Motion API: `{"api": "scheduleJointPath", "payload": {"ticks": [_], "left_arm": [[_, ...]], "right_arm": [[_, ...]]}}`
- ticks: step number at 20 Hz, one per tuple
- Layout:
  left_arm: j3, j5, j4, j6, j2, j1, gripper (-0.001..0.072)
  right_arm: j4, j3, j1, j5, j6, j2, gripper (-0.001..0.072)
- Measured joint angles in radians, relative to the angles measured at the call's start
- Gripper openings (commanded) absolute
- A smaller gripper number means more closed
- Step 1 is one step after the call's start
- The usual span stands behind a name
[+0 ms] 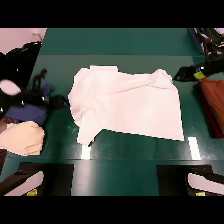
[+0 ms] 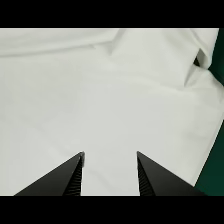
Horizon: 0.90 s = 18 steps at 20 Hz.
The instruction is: Fold the shirts.
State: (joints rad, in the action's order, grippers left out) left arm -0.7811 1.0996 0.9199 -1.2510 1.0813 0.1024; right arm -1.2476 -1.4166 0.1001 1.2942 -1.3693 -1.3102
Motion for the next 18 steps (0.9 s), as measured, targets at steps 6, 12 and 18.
{"api": "scheduleJointPath", "payload": {"ticks": [6,12,18], "left_arm": [[0.209,-0.143,-0.114,0.102,-0.076,-0.085,0.0501],[0.244,-0.331,-0.138,0.086,-0.086,-0.139,0.0023],[0.185,-0.311,-0.122,0.087,-0.087,-0.145,0.0023]], "right_arm": [[0.001,0.19,-0.001,-0.047,-0.003,0.177,0.0388],[0.0,0.33,-0.016,-0.05,-0.024,0.307,0.0388],[-0.003,0.548,-0.267,0.079,-0.034,0.409,0.0469]]}}
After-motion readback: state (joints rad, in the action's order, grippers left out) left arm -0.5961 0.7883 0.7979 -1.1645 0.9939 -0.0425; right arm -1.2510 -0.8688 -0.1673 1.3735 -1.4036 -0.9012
